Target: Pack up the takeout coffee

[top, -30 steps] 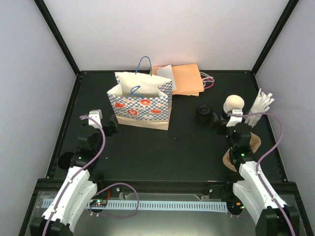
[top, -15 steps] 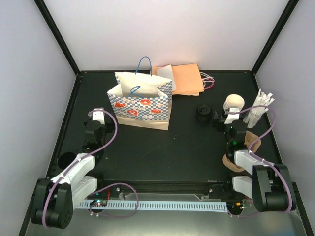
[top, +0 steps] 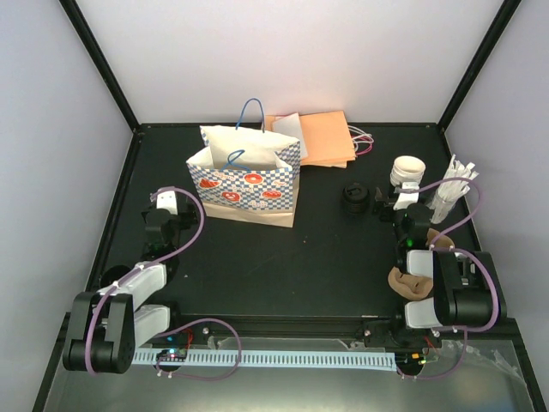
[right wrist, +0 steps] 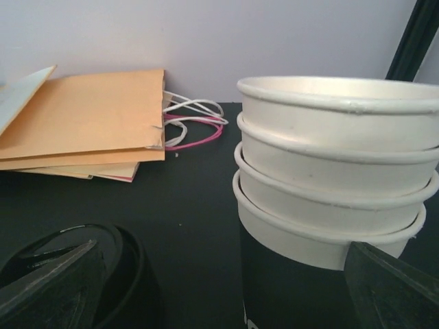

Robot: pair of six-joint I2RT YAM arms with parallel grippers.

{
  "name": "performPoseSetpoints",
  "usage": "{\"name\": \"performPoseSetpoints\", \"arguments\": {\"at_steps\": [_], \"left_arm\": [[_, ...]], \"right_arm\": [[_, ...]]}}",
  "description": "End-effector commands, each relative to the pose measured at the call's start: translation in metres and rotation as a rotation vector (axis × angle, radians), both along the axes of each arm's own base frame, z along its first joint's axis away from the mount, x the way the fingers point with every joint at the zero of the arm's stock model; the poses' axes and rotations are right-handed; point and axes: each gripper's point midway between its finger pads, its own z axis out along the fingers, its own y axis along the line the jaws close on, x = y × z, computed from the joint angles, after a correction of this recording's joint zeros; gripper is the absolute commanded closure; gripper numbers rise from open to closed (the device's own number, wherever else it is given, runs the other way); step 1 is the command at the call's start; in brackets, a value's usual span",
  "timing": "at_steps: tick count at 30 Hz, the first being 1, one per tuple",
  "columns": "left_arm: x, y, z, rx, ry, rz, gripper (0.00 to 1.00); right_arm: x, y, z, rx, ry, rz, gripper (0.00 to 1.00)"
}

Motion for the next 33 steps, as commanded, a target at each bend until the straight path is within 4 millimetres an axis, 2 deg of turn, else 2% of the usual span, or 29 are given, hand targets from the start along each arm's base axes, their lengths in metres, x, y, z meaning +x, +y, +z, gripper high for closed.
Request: {"name": "performPoseSetpoints", "arguments": {"at_steps": [1,8,14,21,26,28,31,33], "left_arm": [[0.011,-0.005,0.030,-0.010,-0.095,-0.036,0.01],[0.007,-0.002,0.030,-0.014,-0.096,-0.021,0.01],[0.005,-0.005,0.036,-0.049,-0.110,-0.030,0.01],[-0.004,-0.004,0.047,-0.095,-0.119,-0.011,0.01],[-0.008,-0.005,0.056,-0.156,-0.137,-0.005,0.01],[-0.009,-0.004,0.059,-0.176,-0.145,0.006,0.01],[-0.010,-0.002,0.064,-0.206,-0.143,0.026,0.01],[-0.011,-0.001,0.066,-0.220,-0.144,0.036,0.01]], "right_arm": [[0.004,0.005,0.029,-0.006,-0.114,0.039,0.02],[0.000,0.007,0.033,-0.011,-0.129,0.049,0.02],[-0.008,0.018,0.050,-0.009,-0.093,0.100,0.00],[-0.040,0.032,0.055,0.045,-0.051,0.127,0.00],[-0.053,0.033,0.076,0.078,0.008,0.116,0.00],[-0.056,0.027,0.083,0.087,0.066,0.067,0.00],[-0.061,0.003,0.090,0.175,0.154,-0.120,0.00],[-0.062,0.001,0.094,0.251,0.214,-0.170,0.00]]}}
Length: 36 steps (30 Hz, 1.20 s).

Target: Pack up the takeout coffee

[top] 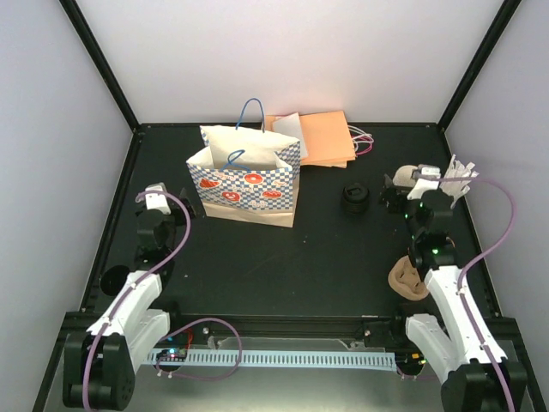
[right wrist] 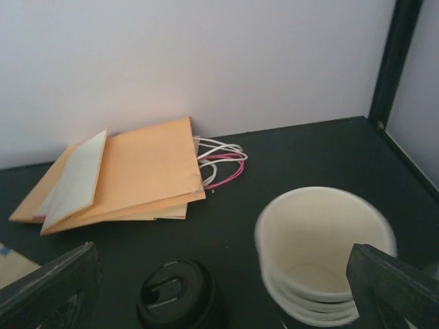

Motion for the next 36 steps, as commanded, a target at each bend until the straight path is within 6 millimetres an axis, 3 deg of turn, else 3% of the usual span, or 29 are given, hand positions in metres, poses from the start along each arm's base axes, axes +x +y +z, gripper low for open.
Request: {"name": "performPoseSetpoints", "arguments": {"at_steps": [1,5,12,13,16,19,25,36], "left_arm": [[0.001,0.004,0.023,-0.070,-0.037,0.035,0.01],[-0.002,0.007,0.025,-0.115,-0.038,0.059,0.01],[-0.006,0.005,0.028,-0.167,-0.046,0.059,0.01],[-0.007,0.005,0.028,-0.165,-0.047,0.059,0.01],[-0.007,0.005,0.031,-0.156,-0.049,0.054,0.01],[-0.007,0.004,0.032,-0.156,-0.049,0.049,0.01],[-0.006,0.003,0.030,-0.156,-0.049,0.043,0.01],[-0.006,0.004,0.030,-0.144,-0.046,0.044,0.01]], "right_arm": [[-0.013,-0.016,-0.016,0.143,0.246,-0.159,0.00],[-0.005,-0.005,-0.009,0.139,0.349,-0.104,0.00],[0.021,-0.026,-0.035,0.074,0.639,-0.274,0.00],[0.025,-0.028,-0.039,0.062,0.678,-0.287,0.04],[0.033,-0.032,-0.053,0.034,0.757,-0.316,0.30],[0.039,-0.035,-0.060,0.020,0.792,-0.340,0.46],[0.044,-0.046,-0.078,-0.035,0.889,-0.410,0.49],[0.069,-0.043,-0.096,-0.080,0.937,-0.377,0.63]]}}
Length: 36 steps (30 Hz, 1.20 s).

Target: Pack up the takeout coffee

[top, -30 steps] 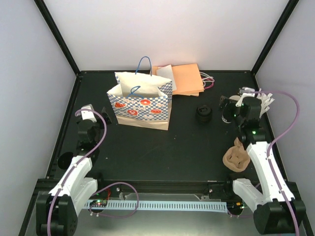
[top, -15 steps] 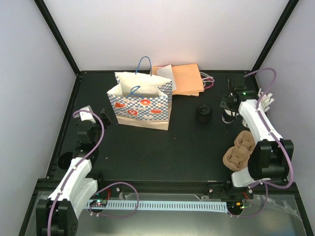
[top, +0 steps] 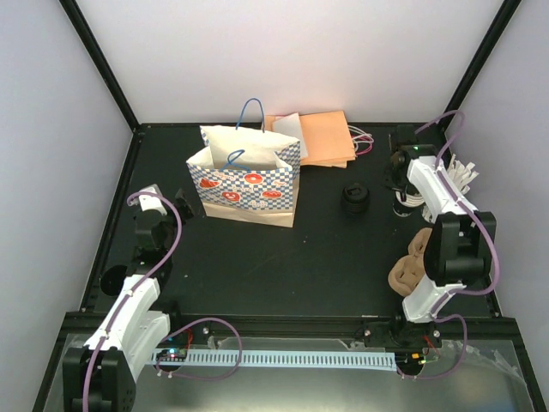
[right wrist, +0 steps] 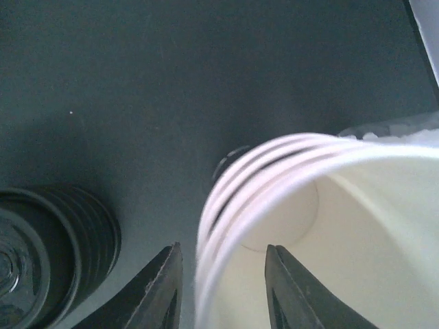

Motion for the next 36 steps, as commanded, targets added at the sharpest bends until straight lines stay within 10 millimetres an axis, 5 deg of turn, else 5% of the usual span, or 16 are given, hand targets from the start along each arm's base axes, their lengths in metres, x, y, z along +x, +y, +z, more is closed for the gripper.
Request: {"name": "performPoseSetpoints", "arguments": {"at_steps": [1,9,14,32,36], "left_arm": [[0.004,0.001,0.023,0.002,-0.052,0.005,0.01],[0.006,0.001,0.023,0.009,-0.049,0.003,0.01],[0.006,0.002,0.024,0.018,-0.048,0.005,0.01],[0.006,0.005,0.027,0.038,-0.045,0.022,0.01],[0.007,0.005,0.029,0.039,-0.047,0.018,0.01]], "right_arm": [[0.014,0.002,0.006,-0.016,-0.006,0.025,0.65],[0.033,0.008,0.013,0.008,-0.040,0.057,0.87],[0.043,0.012,0.014,0.021,-0.044,0.072,0.90],[0.096,0.029,0.013,0.073,-0.088,0.153,0.90],[0.098,0.031,0.014,0.054,-0.084,0.165,0.76]]}}
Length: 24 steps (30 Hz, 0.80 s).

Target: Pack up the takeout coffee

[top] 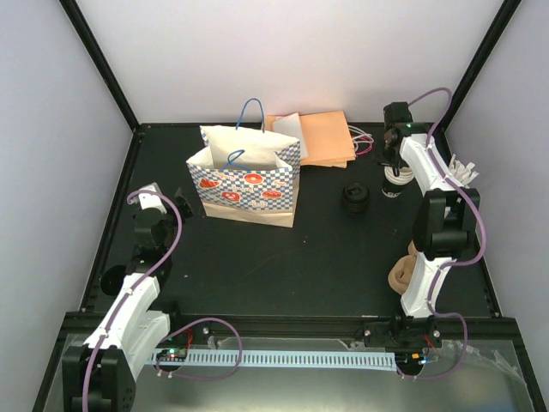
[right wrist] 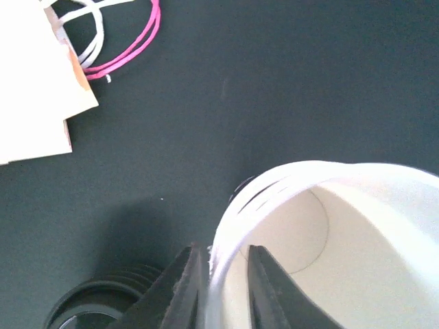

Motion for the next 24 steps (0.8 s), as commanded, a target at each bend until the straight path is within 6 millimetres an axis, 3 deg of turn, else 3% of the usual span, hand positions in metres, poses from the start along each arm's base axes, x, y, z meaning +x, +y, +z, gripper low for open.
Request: {"name": "performPoseSetpoints", "arguments": {"at_steps": [1,3,6,15,21,24], "left_arm": [[0.005,0.002,0.026,0.018,-0.052,0.007,0.01],[0.005,0.002,0.027,0.019,-0.051,0.004,0.01],[0.005,0.002,0.027,0.016,-0.050,0.003,0.01],[0.004,0.000,0.026,0.015,-0.048,-0.010,0.01],[0.005,-0.005,0.023,0.026,-0.042,-0.041,0.01],[0.006,-0.008,0.023,0.035,-0.042,-0.057,0.01]], "right_arm": [[0.010,0.007,0.004,-0.001,-0.020,0.033,0.67],[0.010,0.009,0.008,0.004,-0.026,0.043,0.56],[0.009,0.011,0.021,-0.005,-0.050,0.053,0.50],[0.000,0.027,0.095,-0.146,-0.221,0.082,0.46],[-0.033,0.036,0.141,-0.139,-0.504,0.139,0.34],[-0.062,0.039,0.157,-0.090,-0.683,0.168,0.16]]}}
